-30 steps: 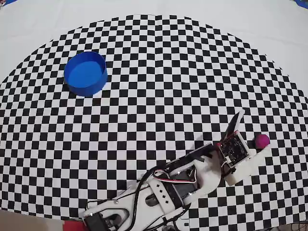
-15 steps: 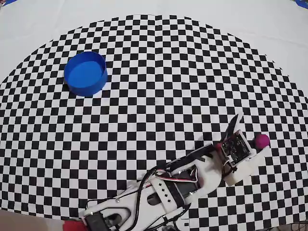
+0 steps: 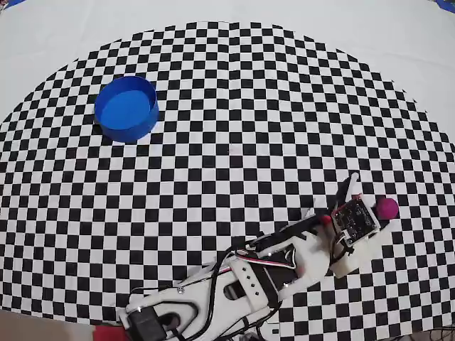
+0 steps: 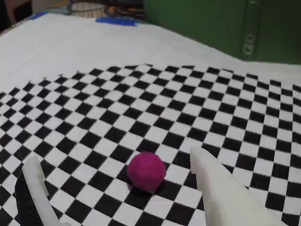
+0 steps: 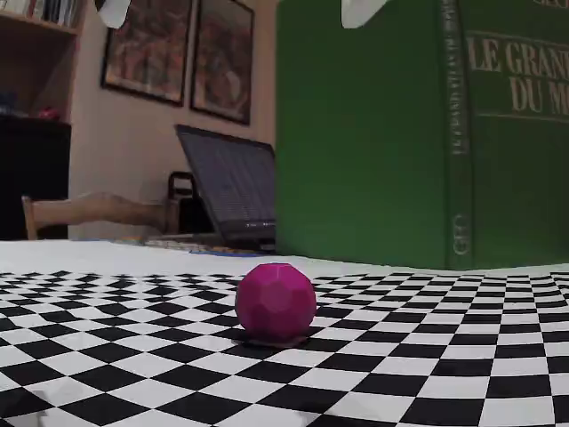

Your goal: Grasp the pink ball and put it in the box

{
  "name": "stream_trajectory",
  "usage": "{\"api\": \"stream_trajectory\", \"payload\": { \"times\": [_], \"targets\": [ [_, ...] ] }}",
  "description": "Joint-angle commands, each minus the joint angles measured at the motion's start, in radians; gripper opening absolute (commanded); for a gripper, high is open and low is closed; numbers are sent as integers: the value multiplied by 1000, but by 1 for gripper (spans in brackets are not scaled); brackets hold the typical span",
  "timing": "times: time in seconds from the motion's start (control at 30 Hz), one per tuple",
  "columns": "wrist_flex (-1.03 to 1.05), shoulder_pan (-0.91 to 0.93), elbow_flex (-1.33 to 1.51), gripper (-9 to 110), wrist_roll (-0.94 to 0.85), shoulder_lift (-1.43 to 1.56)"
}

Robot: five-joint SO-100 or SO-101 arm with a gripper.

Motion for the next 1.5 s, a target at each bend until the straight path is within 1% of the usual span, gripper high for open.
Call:
{"api": "stream_trajectory", "payload": {
  "times": [0.0,1.07,1.47],
  "targets": [
    [-18,6,-46,38,-8,-31],
    [-75,5,-232,38,-8,-383],
    [-138,14,-296,38,-8,-551]
  ]
}}
